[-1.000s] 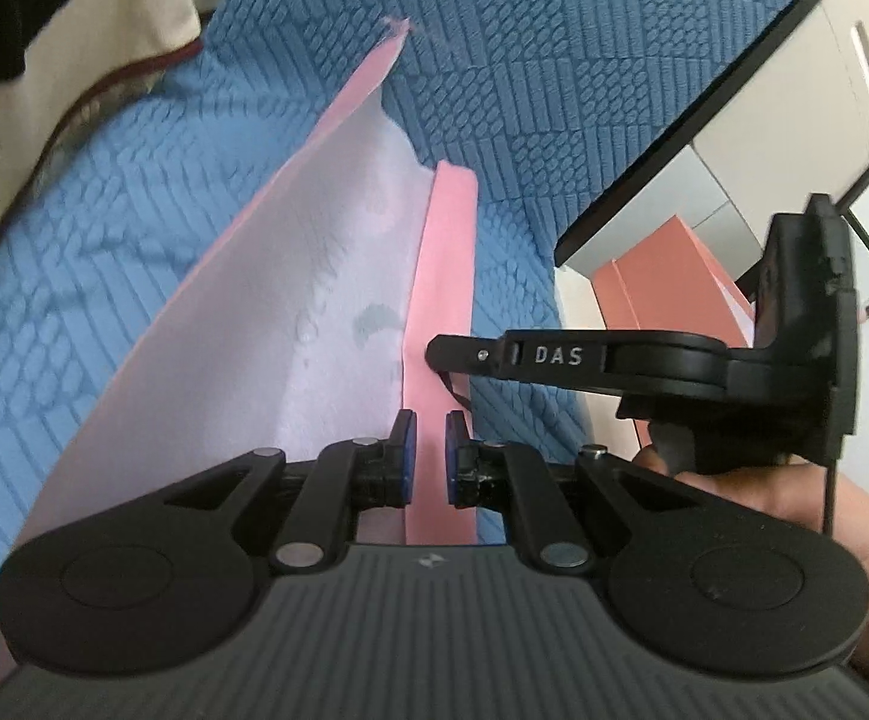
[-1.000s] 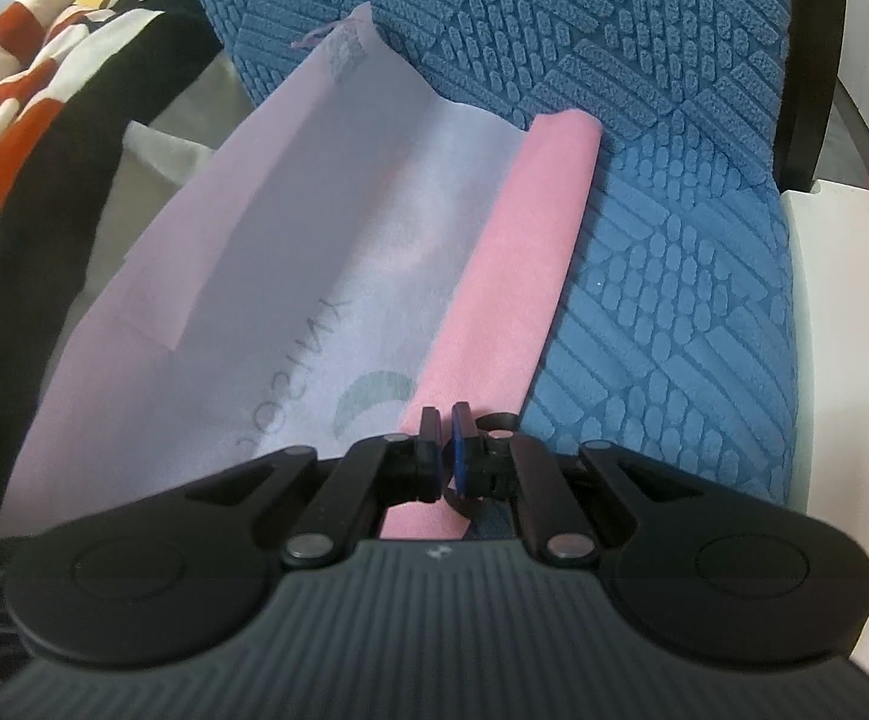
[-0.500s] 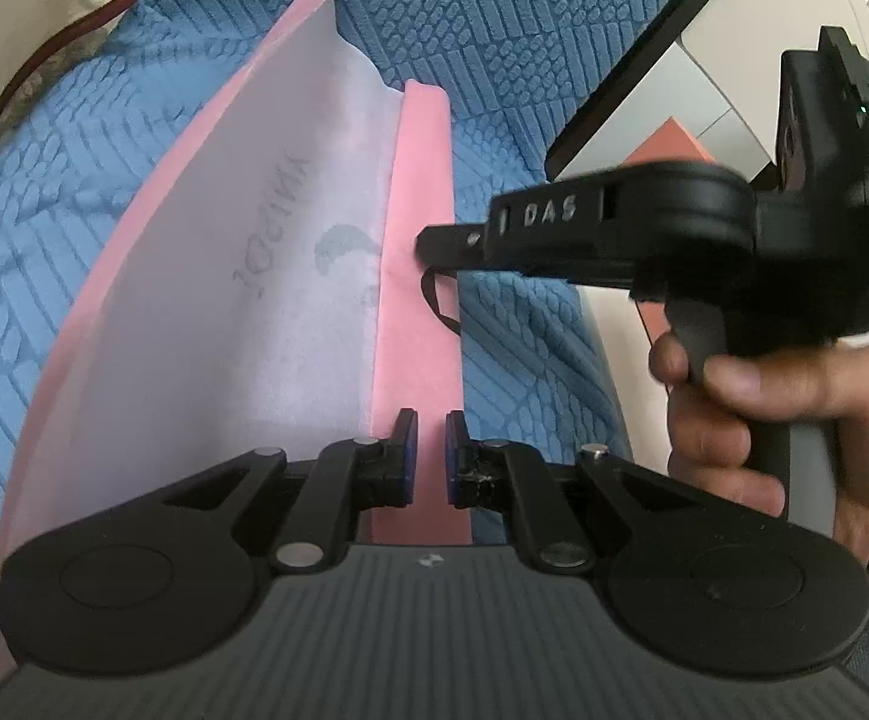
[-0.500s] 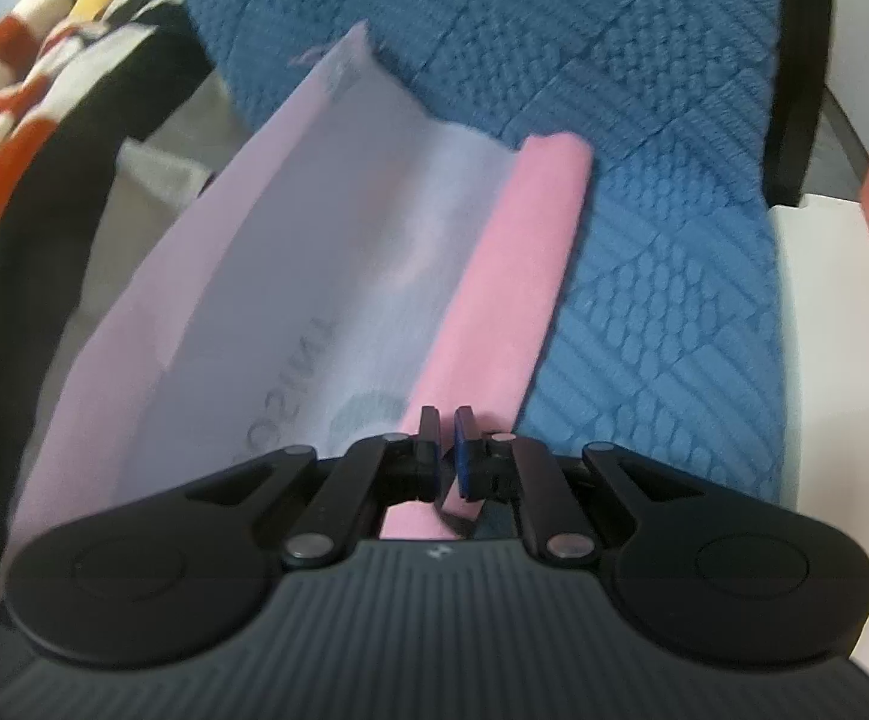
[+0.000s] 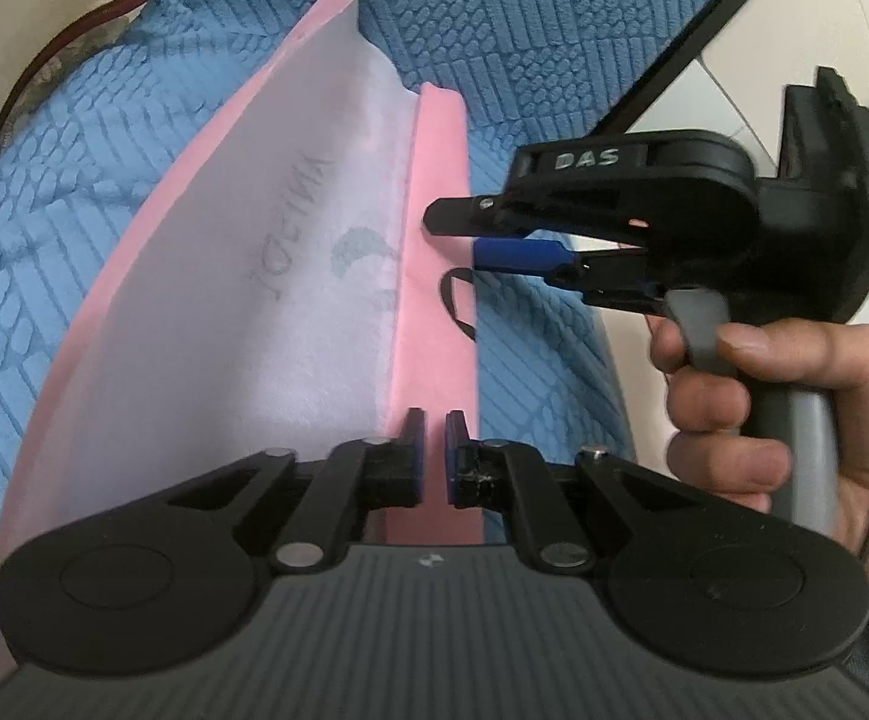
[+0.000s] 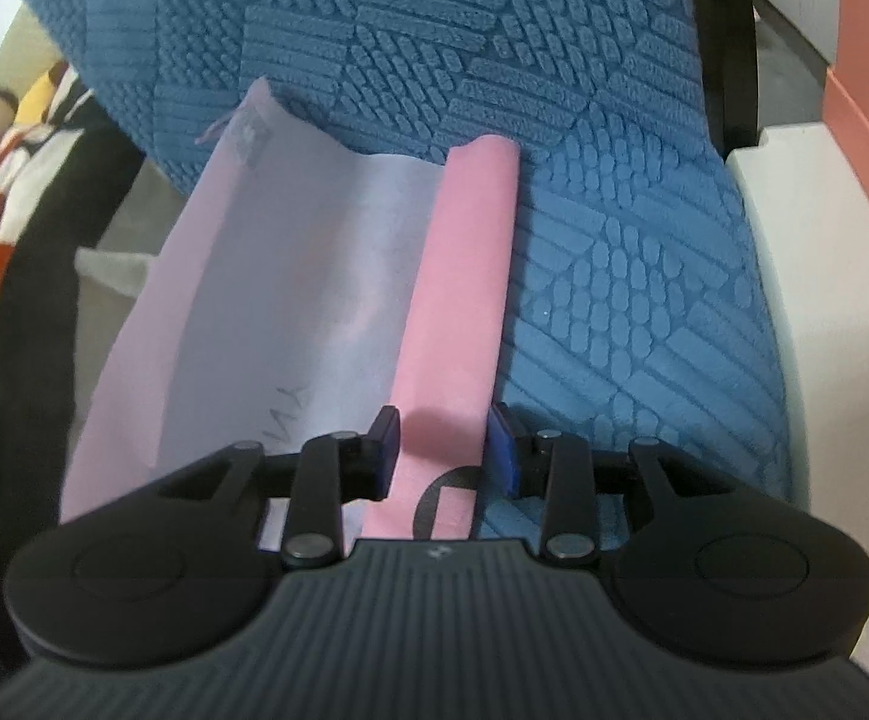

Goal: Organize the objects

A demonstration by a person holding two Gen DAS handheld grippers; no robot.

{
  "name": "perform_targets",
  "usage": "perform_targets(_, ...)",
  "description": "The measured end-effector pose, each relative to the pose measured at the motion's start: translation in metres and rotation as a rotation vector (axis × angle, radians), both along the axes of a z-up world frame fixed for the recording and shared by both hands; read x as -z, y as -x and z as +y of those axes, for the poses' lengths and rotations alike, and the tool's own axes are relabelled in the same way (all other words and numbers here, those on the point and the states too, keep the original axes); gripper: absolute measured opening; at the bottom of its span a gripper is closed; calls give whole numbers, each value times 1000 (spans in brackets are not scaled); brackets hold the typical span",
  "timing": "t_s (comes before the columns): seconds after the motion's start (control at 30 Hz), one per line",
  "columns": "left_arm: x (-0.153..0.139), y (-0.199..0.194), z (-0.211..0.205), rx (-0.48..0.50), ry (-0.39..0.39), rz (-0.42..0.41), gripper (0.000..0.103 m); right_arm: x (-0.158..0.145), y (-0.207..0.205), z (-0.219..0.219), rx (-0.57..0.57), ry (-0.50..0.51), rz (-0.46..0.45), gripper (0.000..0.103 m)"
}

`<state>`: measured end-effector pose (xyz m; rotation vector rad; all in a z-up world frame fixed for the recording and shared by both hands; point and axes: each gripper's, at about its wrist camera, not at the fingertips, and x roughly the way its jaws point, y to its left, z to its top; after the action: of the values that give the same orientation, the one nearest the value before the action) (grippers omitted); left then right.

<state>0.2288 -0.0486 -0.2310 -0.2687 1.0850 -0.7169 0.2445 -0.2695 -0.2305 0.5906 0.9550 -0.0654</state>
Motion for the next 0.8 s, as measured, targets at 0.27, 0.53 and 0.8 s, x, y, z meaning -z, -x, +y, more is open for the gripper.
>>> perform_targets(0.27, 4, -4, 6, -27, 45, 51, 9, 10, 8, -14, 44, -231, 5, 36)
perform_targets(0.53, -1, -1, 9, -39, 67, 37, 10, 4, 8, 8, -59, -161, 32, 7)
perform_targets(0.8, -12, 5, 10, -29, 95, -5, 38, -3, 6, 18, -76, -120, 41, 7)
